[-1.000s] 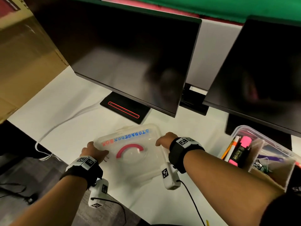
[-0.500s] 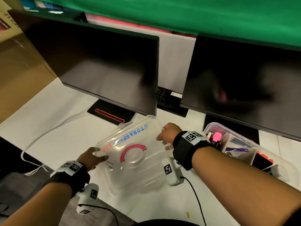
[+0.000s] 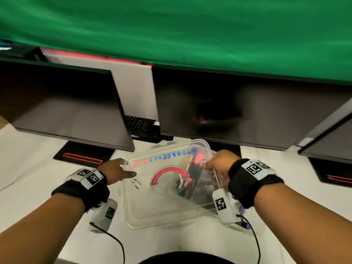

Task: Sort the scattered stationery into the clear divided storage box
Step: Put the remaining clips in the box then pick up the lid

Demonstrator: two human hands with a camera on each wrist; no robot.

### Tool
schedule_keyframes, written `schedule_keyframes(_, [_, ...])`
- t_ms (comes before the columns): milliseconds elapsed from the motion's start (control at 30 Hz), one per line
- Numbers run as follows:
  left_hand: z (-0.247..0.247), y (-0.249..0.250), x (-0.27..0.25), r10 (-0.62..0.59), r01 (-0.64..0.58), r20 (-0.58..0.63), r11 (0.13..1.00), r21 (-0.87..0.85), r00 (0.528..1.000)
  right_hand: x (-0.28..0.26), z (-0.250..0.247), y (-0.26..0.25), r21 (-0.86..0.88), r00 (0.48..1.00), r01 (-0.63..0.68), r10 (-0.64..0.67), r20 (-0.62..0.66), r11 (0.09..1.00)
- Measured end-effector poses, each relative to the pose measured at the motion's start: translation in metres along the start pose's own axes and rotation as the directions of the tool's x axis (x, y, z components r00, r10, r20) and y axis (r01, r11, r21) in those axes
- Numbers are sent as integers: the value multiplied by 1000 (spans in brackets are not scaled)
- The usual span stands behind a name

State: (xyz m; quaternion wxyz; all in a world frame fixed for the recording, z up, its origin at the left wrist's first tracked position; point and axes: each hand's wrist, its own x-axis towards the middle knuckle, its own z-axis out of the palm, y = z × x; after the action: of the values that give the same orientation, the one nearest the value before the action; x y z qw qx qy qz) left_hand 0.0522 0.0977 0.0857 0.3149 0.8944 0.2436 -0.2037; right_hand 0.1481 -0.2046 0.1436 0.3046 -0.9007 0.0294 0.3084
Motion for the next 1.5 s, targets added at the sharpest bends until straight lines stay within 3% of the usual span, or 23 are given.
schedule_keyframes(133, [16,69,4,159,-150,-34,972,180,987,-13,-34,51,54,992,-92,96,-84,994])
schedule_keyframes(300, [38,130,17,335,-328,-38,935,138,941,-24,-54,103,187,960,-214,242,-143,959])
schedule_keyframes(500, [64,152,28,429,-431,46,889,153,902,-27,-51,133,351,920,-300,366,-139,887])
schedule_keyframes(700, [73,152,41,400,-403,70,874,270,914,-19,-43,137,244,918,-291,342,-202,925])
schedule_keyframes(1033, [67,145,40,371,-390,120,874,288,921,-4,-43,134,82,923,-261,273,-270,962])
schedule_keyframes(1200, [65,130,36,323,-337,116,932,136,939,0,-47,140,78,925,-286,296,-238,955])
schedule_keyframes(1400, [63,132,34,330,-344,97,918,199,939,3,-43,143,-12,932,-318,310,-190,948])
schedule_keyframes(1500, [64,132,34,313,-321,74,913,251,947,4,-44,140,-152,928,-344,310,-206,927])
